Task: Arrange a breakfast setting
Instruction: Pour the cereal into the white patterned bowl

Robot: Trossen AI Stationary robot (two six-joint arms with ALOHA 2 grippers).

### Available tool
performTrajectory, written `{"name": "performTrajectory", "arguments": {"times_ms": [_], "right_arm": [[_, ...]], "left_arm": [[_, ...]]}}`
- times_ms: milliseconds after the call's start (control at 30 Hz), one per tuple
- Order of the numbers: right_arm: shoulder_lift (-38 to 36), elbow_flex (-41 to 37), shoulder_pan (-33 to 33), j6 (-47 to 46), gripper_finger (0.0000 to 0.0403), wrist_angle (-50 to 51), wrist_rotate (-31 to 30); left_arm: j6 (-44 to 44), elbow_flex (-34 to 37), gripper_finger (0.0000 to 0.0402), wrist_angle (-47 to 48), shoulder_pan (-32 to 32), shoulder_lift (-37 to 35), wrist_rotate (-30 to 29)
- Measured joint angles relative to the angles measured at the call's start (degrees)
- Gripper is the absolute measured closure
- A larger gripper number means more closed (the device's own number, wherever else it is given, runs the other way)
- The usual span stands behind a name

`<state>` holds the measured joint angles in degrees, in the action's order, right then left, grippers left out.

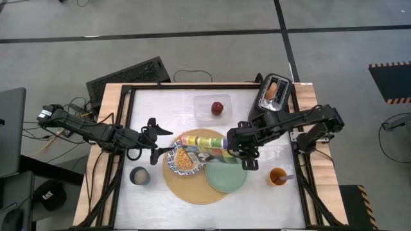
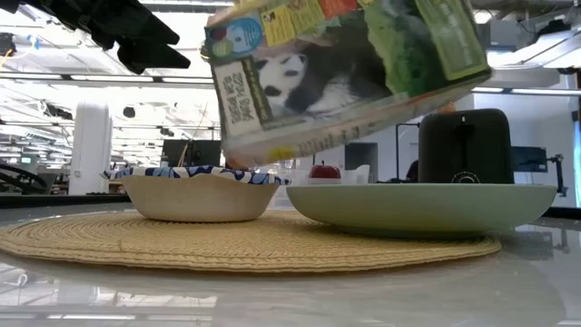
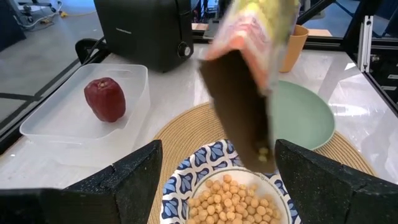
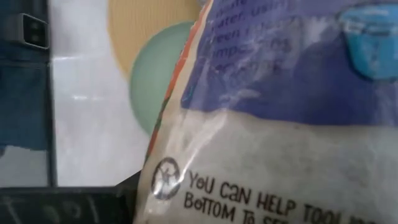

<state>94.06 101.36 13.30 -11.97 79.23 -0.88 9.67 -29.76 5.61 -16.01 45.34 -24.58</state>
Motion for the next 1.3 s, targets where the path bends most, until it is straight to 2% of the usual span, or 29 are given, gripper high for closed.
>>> {"name": "performTrajectory", "arguments": {"times_ms": [67, 200, 300, 400, 567, 800, 900, 967, 1033, 1133, 1200, 1233, 1300], "right_arm": [[0.0, 0.0, 0.6, 0.0, 0.0217, -1.2, -4.0], [0.0, 0.0, 0.0, -1.6, 0.0217, 1.7, 0.7], [0.3, 0.0, 0.7, -0.6, 0.0217, -0.5, -3.5], [0.3, 0.0, 0.2, -0.2, 0.0217, -0.9, -0.8], [0.2, 0.0, -0.1, 0.3, 0.0217, -0.5, 0.1], [0.2, 0.0, -0.6, -2.2, 0.0217, 0.9, -3.6], [0.2, 0.0, 0.1, 0.0, 0.0217, 0.8, -0.7], [0.2, 0.0, -0.2, -2.1, 0.0217, 0.9, -3.9], [0.2, 0.0, -0.2, -1.5, 0.0217, 0.6, -0.8], [0.2, 0.0, -0.2, -1.9, 0.0217, 0.7, -4.3], [0.2, 0.0, -0.2, -1.5, 0.0217, -0.2, -0.5], [0.5, 0.1, 0.3, 0.4, 0.0217, -0.4, -0.7], [0.9, 0.0, -0.1, -0.7, 0.0217, -0.1, -4.0]], "left_arm": [[0.0, 0.0, 0.0106, 0.0, 0.0, 0.0, 0.0], [0.0, 0.0, 0.0106, -0.2, 0.0, 0.0, 0.0], [-0.1, 0.0, 0.0106, -0.2, 0.0, 0.0, 0.1], [0.0, 0.0, 0.0106, -0.2, 0.0, 0.0, 0.1], [0.0, 0.0, 0.0106, -0.2, 0.0, 0.0, 0.1], [0.0, 0.0, 0.0106, -0.1, 0.0, 0.0, 0.1], [0.0, 0.0, 0.0106, -0.2, 0.0, 0.0, 0.1], [0.0, 0.0, 0.0106, -0.2, 0.0, 0.0, 0.1], [-0.1, 0.0, 0.0106, -0.2, 0.0, 0.0, 0.0], [0.0, 0.0, 0.0106, -0.2, 0.0, 0.0, -0.1], [0.0, 0.0, 0.0106, -0.2, 0.0, 0.0, -0.1], [0.0, 0.0, 0.0106, -0.1, 0.0, 0.0, -0.1], [0.0, 0.0, 0.0106, -0.2, 0.0, 0.0, -0.1]]}}
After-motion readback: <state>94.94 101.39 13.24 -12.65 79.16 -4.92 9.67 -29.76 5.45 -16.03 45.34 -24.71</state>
